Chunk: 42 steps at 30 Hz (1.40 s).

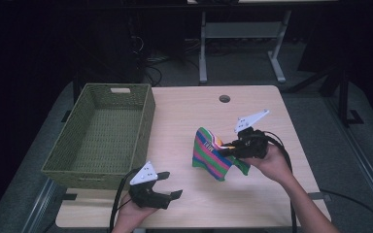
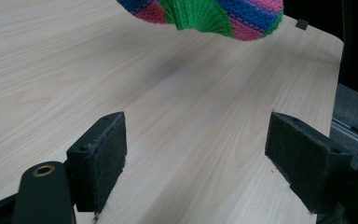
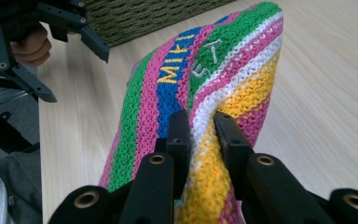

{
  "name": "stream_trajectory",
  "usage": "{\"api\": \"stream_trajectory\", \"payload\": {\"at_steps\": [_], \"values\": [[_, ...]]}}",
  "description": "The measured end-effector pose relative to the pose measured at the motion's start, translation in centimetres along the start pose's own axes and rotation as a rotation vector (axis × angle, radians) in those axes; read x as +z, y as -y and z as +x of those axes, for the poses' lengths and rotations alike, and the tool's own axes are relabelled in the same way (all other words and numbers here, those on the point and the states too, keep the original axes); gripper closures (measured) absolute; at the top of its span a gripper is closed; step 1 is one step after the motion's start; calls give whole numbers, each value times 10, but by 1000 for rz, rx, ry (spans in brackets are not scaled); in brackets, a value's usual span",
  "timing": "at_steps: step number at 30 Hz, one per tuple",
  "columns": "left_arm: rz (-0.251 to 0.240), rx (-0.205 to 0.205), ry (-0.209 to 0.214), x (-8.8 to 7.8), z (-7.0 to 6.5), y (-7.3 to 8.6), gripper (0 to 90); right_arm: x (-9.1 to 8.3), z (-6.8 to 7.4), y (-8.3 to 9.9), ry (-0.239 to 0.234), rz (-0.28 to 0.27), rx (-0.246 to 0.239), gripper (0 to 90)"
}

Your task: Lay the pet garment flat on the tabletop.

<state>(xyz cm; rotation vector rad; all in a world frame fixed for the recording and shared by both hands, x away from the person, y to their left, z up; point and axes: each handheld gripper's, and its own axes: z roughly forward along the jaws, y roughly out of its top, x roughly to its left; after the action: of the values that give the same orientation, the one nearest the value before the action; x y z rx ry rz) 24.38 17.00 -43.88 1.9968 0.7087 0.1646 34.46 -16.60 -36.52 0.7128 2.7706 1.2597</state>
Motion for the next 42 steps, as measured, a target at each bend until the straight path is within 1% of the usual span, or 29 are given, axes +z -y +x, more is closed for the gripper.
{"api": "stream_trajectory", "payload": {"at_steps": [3,6,9,11,18,19,21,22,23,27,32,33,36,37,39,42], "values": [[-10,-3,-1,-1,0,0,204,1,4,4,-7,0,5,779],[-16,-11,-2,-2,0,1,204,3,6,8,-13,6,-2,779],[-14,-3,-2,-2,1,1,204,3,9,9,-21,4,0,779],[-16,-14,0,-2,0,1,204,4,11,11,-21,5,-9,779],[-13,-10,1,-3,0,1,203,9,16,15,-34,20,-9,779],[-15,-11,0,-3,0,1,203,10,17,16,-34,22,-15,779],[-15,-9,1,-4,0,1,203,11,19,17,-44,24,-10,778],[-15,-8,0,-4,0,1,203,12,19,17,-41,23,-17,778],[-14,1,-2,-4,0,1,203,13,20,17,-46,21,-18,779],[-12,-7,1,-3,0,1,203,17,23,18,-54,29,-20,778],[-10,-11,3,-3,-1,1,203,26,22,21,-63,45,-25,778],[-10,-10,3,-3,-1,1,203,28,22,21,-67,49,-16,778],[-11,-11,4,-3,0,1,202,35,21,22,-79,58,-16,778],[-10,-11,4,-3,0,1,202,37,20,22,-78,65,-17,778],[-11,-12,4,-3,0,1,202,42,18,23,-87,68,-3,778],[-12,-11,4,-3,0,1,202,51,14,24,-86,89,-4,777]]}}
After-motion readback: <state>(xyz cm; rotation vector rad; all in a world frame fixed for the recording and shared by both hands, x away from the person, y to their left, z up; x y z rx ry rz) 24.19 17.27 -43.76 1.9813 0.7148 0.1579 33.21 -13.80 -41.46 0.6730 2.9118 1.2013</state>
